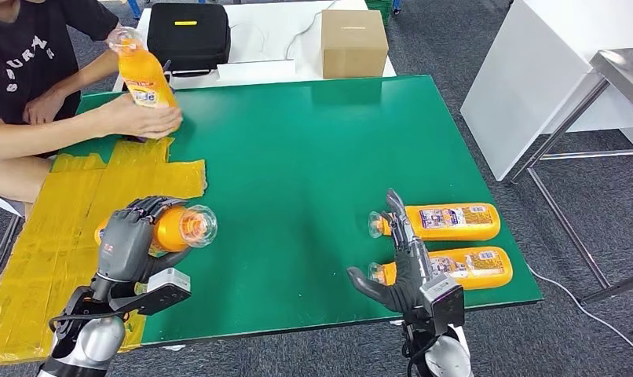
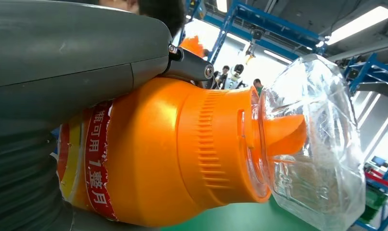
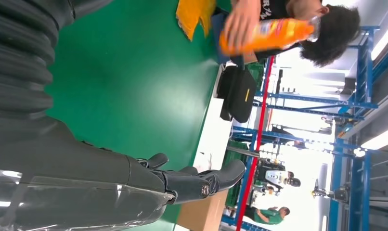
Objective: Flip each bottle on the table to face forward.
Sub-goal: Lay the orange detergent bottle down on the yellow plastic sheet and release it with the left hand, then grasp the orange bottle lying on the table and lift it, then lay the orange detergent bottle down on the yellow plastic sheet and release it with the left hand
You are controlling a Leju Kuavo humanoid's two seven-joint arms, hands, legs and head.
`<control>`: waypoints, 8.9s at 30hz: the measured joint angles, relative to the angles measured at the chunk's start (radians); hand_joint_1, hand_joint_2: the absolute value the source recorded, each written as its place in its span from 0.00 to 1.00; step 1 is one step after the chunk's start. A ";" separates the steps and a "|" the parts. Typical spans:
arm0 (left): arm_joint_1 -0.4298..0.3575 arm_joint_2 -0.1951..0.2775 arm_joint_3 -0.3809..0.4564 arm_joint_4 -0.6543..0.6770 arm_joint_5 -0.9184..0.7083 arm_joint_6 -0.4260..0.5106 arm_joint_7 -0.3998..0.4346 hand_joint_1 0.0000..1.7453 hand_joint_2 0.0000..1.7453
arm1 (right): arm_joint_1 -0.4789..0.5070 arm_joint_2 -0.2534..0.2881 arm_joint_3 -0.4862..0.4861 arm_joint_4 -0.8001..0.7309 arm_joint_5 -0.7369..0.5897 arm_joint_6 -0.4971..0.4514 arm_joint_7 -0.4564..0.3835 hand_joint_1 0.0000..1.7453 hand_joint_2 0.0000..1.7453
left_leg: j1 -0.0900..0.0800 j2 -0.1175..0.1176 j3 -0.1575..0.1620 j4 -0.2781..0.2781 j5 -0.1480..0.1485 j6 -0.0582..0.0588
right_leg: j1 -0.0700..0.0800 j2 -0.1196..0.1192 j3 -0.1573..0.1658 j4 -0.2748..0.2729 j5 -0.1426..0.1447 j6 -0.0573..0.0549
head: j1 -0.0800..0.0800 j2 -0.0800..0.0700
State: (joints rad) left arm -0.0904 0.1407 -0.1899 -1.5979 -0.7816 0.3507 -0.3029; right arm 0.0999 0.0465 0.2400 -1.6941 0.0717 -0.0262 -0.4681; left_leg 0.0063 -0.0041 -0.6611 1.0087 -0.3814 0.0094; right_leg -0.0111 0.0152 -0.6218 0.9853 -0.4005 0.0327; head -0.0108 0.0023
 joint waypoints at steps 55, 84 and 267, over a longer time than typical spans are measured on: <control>-0.467 -0.047 0.046 1.023 -0.301 0.104 0.206 0.00 1.00 | -0.142 0.015 0.031 0.118 0.005 0.012 0.025 0.00 1.00 | 0.000 -0.001 0.002 0.000 0.003 0.001 | 0.000 0.000 0.003 0.001 0.001 0.000 | 0.000 0.000; -0.383 -0.082 0.053 0.877 -0.108 0.096 0.049 0.00 1.00 | -0.142 0.016 0.035 0.139 0.019 -0.007 0.039 0.00 1.00 | 0.000 -0.001 0.002 0.000 0.003 0.001 | 0.000 0.000 0.003 0.000 0.001 0.000 | 0.000 0.000; -0.250 -0.185 -0.173 0.389 1.227 -0.646 0.087 0.11 1.00 | -0.334 0.156 0.267 0.595 0.067 -0.005 -0.001 1.00 1.00 | -0.001 0.000 0.000 0.000 0.002 0.001 | 0.000 0.000 0.001 0.000 0.001 0.001 | 0.000 0.000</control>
State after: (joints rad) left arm -0.3400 -0.0442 -0.3634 -1.2086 0.4449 -0.2953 -0.2161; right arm -0.2340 0.2029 0.5066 -1.0994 0.1386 -0.0317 -0.4692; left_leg 0.0057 -0.0043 -0.6608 1.0089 -0.3793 0.0108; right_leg -0.0113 0.0152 -0.6207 0.9857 -0.3995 0.0338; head -0.0109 0.0023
